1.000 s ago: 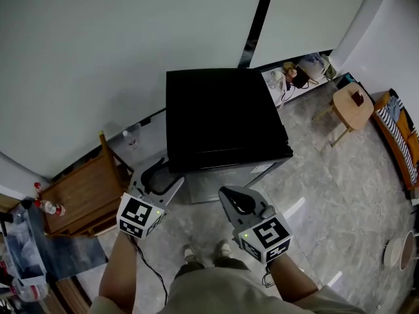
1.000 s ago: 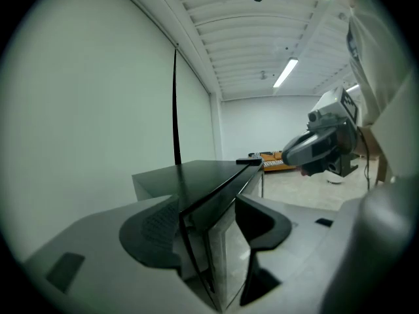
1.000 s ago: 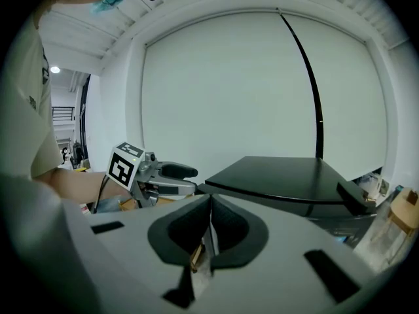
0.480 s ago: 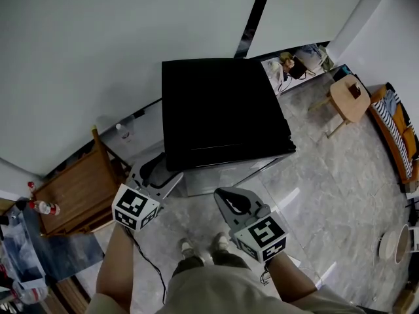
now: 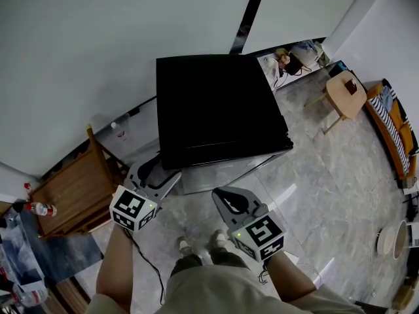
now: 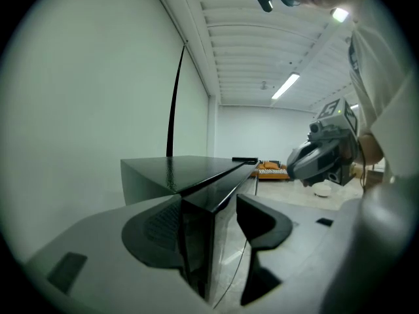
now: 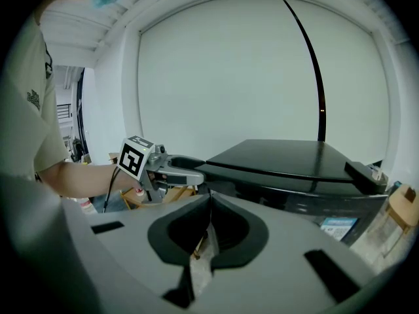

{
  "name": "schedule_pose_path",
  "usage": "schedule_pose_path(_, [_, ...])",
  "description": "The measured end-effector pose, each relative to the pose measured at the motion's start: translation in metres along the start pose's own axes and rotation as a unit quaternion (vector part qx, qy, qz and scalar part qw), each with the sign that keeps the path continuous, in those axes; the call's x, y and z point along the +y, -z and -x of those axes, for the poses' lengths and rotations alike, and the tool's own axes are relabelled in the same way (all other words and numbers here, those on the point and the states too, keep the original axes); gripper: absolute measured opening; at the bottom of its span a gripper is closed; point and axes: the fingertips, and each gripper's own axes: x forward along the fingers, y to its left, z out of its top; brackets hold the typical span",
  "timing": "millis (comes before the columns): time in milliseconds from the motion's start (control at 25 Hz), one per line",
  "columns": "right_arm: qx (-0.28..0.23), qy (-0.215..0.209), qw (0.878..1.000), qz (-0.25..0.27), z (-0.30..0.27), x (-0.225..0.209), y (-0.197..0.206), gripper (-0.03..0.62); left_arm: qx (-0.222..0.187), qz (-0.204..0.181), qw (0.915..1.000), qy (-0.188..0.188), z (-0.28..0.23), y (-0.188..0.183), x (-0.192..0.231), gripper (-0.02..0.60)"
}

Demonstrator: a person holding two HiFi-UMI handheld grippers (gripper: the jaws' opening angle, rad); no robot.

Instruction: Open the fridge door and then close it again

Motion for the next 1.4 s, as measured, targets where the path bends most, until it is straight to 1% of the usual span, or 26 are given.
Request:
schedule_pose_path(80, [0.002, 0.002, 1.0, -0.001, 0.001, -0.001, 0.002, -0.003, 0.0, -0.003, 1.0, -0.001, -0.001, 0.001, 0.001, 0.261])
schedule_pose_path(200, [0.002, -0.001, 1.0, 0.0, 0.001, 0.001, 0.005, -0.003, 0.002, -0.002, 1.0, -0.009, 0.0, 0.001, 0.001, 0.239])
schedule_pose_path(360, [0.007, -0.004, 1.0, -0.001, 0.003, 0.004, 0.01, -0.003, 0.006, 0.002, 1.0, -0.004, 0.0, 0.002, 0.001, 0.221])
schedule_pose_path(800, [0.013, -0.003, 1.0, -0.007, 0.012, 0.008, 0.019, -0.003, 0.021, 0.015, 0.9997, 0.002, 0.002, 0.002, 0.0, 0.213])
schedule_pose_path(1000, [0.012, -0.003, 1.0, -0.007, 0.017, 0.012, 0.024, -0.003, 0.016, 0.024, 0.9995, -0.008, 0.003, 0.003, -0.002, 0.213])
schedule_pose_path(1160, [0.024, -0.001, 1.0, -0.009, 0.022, 0.013, 0.032, -0.003, 0.017, 0.022, 0.9996, -0.01, 0.003, 0.003, -0.005, 0.213])
schedule_pose_path(1240, [0.017, -0.002, 1.0, -0.008, 0.022, 0.014, 0.031, -0.003, 0.023, 0.022, 0.9995, -0.003, 0.009, 0.005, -0.01, 0.21])
schedule_pose_path(1400, [0.015, 0.001, 1.0, -0.005, 0.027, 0.015, 0.032, -0.003, 0.022, 0.041, 0.9989, 0.009, 0.027, 0.009, -0.037, 0.198])
